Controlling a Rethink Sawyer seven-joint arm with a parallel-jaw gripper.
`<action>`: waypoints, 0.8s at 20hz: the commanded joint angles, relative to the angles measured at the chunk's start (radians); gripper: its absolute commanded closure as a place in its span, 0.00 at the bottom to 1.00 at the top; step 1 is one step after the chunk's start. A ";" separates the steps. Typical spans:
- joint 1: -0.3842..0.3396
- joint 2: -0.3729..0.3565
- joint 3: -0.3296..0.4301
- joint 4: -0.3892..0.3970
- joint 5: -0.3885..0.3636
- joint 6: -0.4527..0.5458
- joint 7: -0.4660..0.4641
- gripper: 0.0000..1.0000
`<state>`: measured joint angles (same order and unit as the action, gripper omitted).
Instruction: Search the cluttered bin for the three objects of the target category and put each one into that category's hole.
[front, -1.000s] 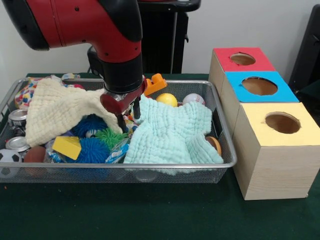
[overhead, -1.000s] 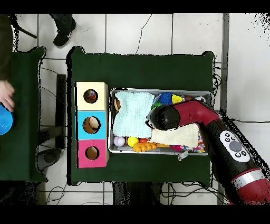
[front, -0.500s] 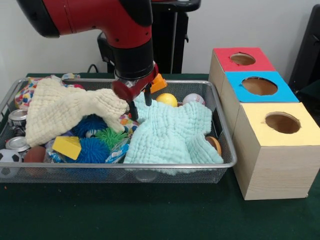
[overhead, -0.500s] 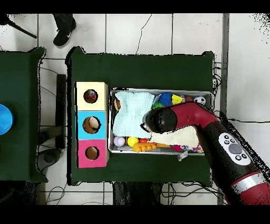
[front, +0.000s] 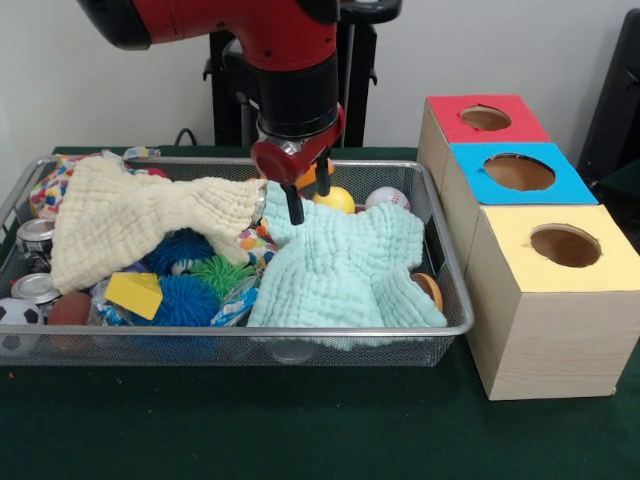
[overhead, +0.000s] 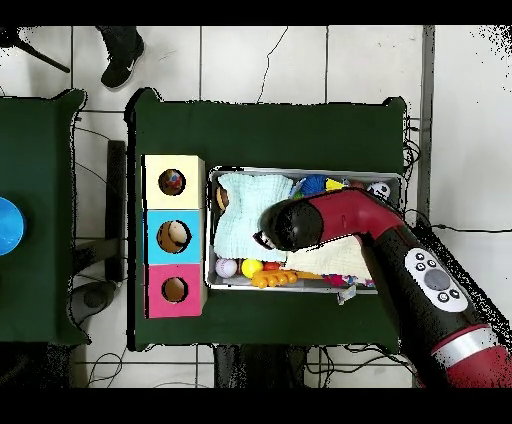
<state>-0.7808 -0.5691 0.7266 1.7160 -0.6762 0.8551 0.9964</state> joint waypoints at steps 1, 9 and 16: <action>0.007 0.017 -0.015 -0.033 -0.042 0.001 -0.076 0.00; 0.001 0.020 -0.021 -0.074 -0.056 0.030 -0.123 0.00; -0.013 0.028 -0.020 -0.098 -0.078 0.015 -0.149 0.00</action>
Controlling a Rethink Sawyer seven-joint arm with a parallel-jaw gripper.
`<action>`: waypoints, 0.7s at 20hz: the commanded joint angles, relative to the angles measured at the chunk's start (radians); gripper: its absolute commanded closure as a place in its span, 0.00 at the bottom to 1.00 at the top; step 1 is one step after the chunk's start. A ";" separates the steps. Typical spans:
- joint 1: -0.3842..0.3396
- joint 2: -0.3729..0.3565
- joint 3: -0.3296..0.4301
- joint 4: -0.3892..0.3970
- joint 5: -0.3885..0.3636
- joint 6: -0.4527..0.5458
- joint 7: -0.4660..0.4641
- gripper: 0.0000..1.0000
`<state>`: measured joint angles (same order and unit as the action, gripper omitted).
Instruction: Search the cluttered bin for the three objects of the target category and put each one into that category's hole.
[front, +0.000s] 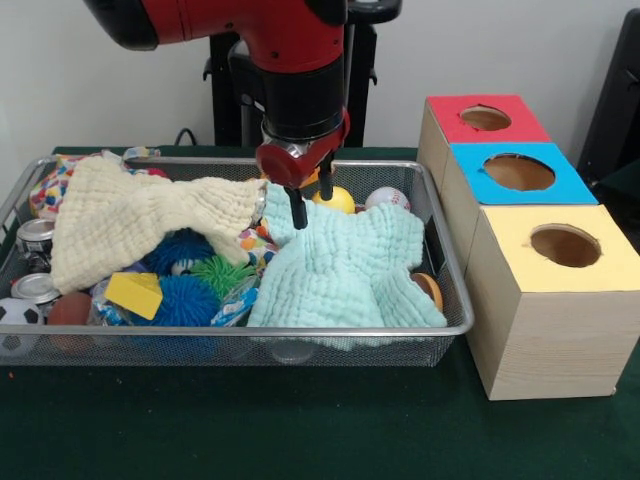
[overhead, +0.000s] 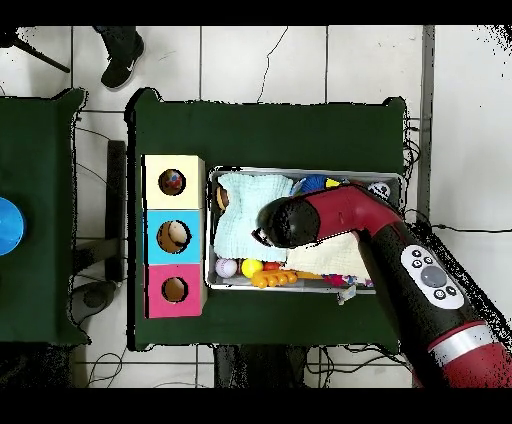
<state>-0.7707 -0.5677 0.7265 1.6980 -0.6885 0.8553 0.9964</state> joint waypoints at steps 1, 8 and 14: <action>-0.020 0.043 -0.025 -0.095 -0.080 0.003 -0.154 0.00; -0.021 0.181 -0.017 -0.133 -0.114 -0.101 -0.126 0.00; 0.007 0.247 -0.036 -0.149 -0.155 -0.195 -0.050 0.00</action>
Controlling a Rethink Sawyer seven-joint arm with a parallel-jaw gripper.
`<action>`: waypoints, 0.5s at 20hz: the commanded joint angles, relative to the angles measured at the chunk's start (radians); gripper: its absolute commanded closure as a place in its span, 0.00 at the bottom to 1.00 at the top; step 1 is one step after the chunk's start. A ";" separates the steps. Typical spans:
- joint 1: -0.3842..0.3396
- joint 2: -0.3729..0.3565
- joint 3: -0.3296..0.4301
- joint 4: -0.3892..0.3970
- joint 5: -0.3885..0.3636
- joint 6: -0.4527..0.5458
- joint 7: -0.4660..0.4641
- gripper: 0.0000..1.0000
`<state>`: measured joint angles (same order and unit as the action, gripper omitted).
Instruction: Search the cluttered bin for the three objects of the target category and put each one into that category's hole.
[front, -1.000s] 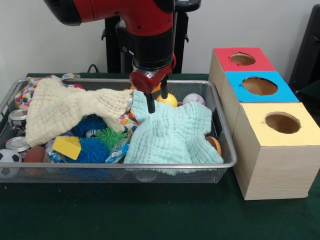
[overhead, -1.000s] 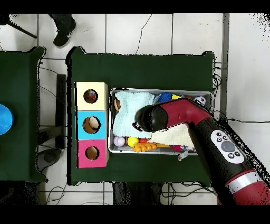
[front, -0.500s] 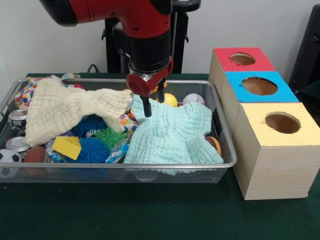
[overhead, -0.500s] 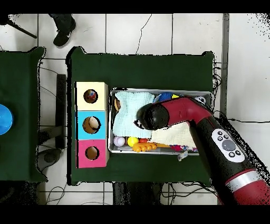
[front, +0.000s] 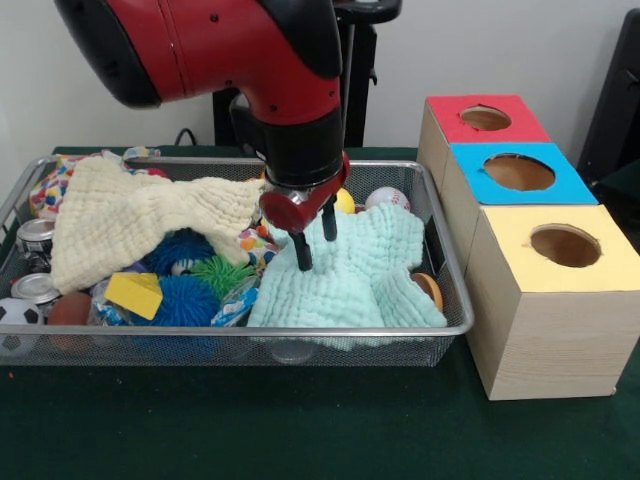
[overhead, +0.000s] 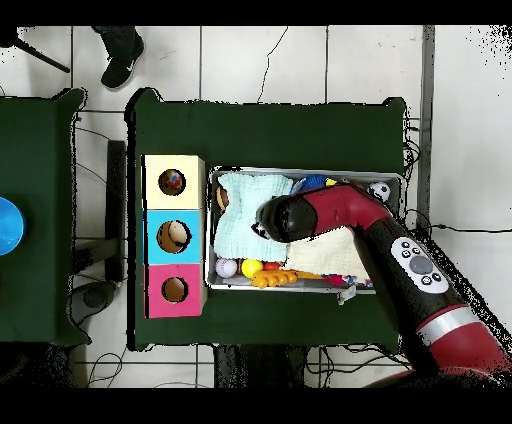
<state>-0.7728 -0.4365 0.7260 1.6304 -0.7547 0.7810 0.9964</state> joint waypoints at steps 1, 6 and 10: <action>0.017 0.123 -0.043 -0.088 -0.098 -0.131 -0.043 0.00; 0.035 0.138 -0.069 -0.094 -0.110 -0.160 -0.014 0.00; 0.042 0.141 -0.083 -0.090 -0.117 -0.179 -0.001 0.00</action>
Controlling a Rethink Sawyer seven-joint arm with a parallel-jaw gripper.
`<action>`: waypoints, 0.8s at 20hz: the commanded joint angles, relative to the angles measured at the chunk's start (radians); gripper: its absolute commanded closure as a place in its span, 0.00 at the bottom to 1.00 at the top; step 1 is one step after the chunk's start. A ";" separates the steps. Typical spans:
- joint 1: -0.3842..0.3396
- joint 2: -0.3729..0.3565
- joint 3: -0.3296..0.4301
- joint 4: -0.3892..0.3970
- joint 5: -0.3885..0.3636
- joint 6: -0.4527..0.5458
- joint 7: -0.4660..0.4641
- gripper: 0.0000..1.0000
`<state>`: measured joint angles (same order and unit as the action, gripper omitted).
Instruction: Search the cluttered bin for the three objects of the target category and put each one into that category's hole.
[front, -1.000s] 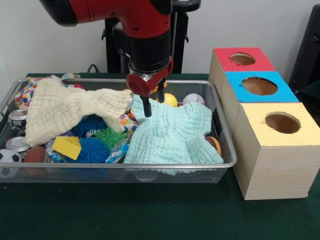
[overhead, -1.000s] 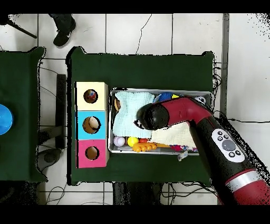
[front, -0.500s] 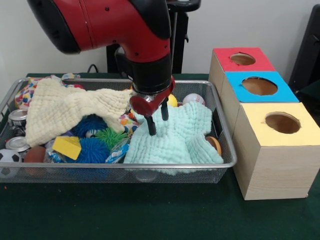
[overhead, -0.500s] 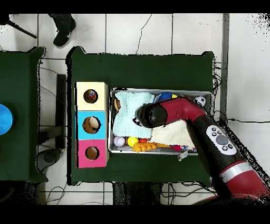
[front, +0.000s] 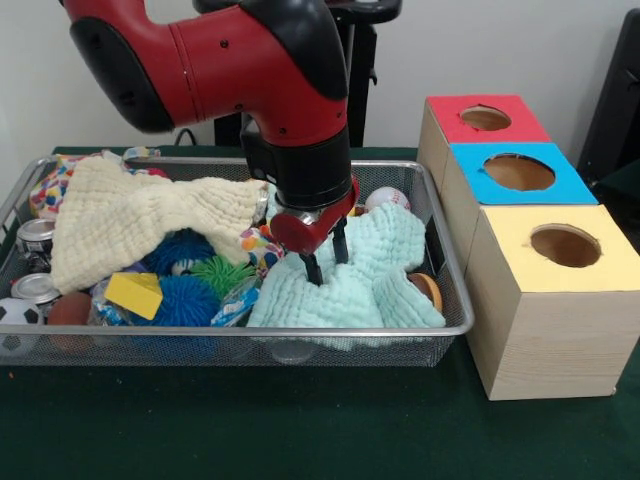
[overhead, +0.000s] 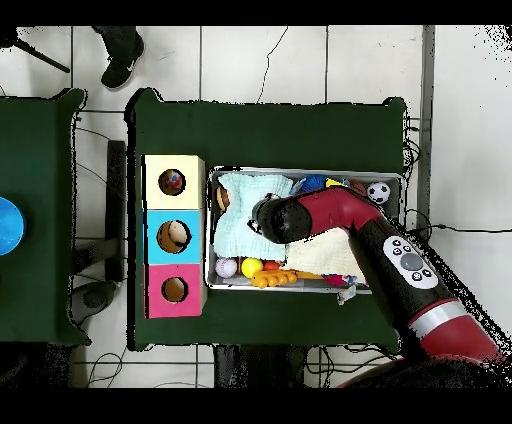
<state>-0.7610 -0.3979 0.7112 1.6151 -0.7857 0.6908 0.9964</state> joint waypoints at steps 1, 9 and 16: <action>0.027 0.105 -0.066 -0.071 -0.080 -0.092 0.003 0.00; -0.013 0.103 -0.034 -0.051 -0.024 -0.061 -0.010 1.00; -0.047 0.005 -0.007 0.006 0.019 0.040 -0.071 1.00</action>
<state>-0.7924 -0.3892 0.7061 1.6173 -0.7810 0.6851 0.9964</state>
